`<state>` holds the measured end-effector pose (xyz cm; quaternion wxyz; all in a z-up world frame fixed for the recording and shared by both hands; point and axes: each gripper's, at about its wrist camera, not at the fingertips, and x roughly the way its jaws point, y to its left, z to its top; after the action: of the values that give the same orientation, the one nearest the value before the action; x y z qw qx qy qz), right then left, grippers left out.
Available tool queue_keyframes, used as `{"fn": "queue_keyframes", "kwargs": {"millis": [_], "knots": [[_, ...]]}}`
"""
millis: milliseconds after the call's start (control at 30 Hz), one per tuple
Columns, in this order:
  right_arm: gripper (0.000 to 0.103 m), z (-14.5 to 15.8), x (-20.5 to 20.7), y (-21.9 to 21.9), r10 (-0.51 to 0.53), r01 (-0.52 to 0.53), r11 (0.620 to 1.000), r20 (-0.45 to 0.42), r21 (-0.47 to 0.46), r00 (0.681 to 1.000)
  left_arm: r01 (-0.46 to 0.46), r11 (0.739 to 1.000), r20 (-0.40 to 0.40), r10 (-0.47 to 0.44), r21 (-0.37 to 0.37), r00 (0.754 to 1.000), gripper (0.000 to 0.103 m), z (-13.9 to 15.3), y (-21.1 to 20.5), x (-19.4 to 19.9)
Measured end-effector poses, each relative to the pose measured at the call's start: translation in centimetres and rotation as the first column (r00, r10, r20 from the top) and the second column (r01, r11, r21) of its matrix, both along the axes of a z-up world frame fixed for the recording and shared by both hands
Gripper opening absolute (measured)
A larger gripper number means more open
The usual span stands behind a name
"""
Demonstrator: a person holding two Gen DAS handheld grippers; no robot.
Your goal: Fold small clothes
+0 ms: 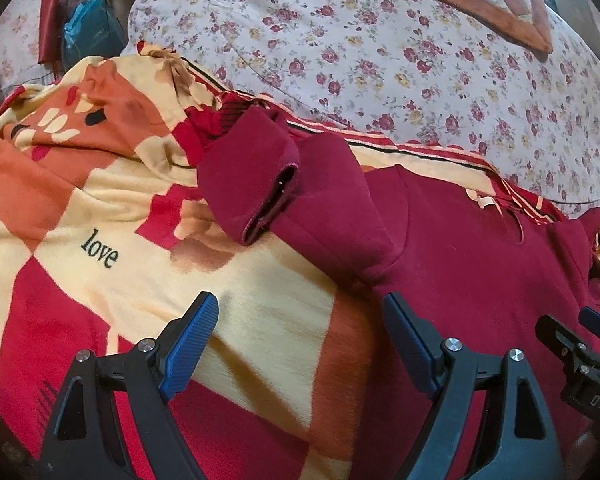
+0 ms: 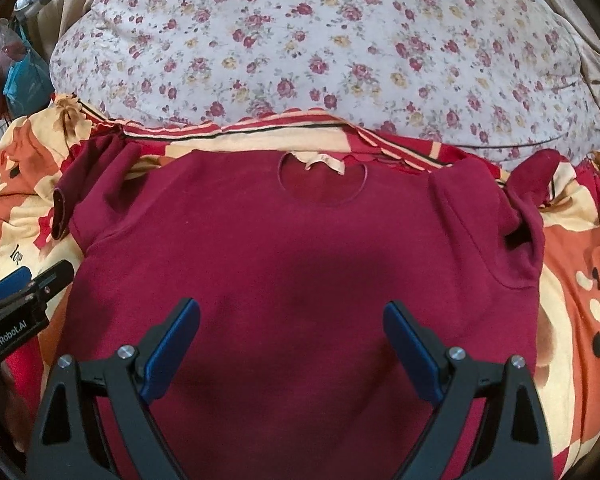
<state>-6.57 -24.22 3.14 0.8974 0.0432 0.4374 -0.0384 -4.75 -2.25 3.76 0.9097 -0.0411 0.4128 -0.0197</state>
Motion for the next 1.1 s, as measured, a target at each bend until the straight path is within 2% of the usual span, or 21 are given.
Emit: {"fn": "queue_keyframes", "kwargs": {"millis": [467,800,1100], "knots": [[0.095,0.02,0.15,0.17,-0.004,0.004,1.0,0.005,-0.002,1.0,-0.004,1.0,0.012,0.004,0.014,1.0,0.067,0.0,-0.02,-0.11],[0.095,0.4,0.05,0.21,-0.009,0.008,0.999,0.025,0.042,1.0,0.0,1.0,0.013,0.0,0.023,1.0,0.067,-0.01,-0.16,-0.18],[0.095,0.05,0.28,0.1,-0.018,0.018,1.0,0.005,0.0,1.0,0.001,1.0,0.011,-0.002,0.027,1.0,0.067,-0.16,-0.22,-0.15]]}}
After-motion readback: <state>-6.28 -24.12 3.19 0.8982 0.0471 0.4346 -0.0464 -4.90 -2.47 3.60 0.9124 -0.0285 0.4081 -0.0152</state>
